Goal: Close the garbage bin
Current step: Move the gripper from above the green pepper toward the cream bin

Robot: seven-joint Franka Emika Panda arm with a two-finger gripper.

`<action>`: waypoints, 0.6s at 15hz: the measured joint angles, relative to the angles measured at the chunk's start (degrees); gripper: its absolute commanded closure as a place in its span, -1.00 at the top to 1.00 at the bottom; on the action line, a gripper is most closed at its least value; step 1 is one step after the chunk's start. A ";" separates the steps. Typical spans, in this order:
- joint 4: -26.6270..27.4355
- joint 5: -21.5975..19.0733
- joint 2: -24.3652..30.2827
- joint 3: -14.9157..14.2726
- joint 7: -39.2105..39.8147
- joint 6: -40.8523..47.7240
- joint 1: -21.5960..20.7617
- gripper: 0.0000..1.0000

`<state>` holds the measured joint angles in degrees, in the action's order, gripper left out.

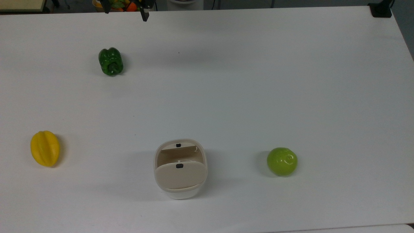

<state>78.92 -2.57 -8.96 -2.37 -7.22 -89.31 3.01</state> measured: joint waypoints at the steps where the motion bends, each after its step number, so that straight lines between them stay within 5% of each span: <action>1: 0.00 0.00 0.00 0.00 0.00 0.00 0.21 1.00; 9: 0.56 -4.22 -2.47 0.40 0.01 -7.67 0.38 1.00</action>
<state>79.48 -6.79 -11.44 -1.97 -7.20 -96.98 3.40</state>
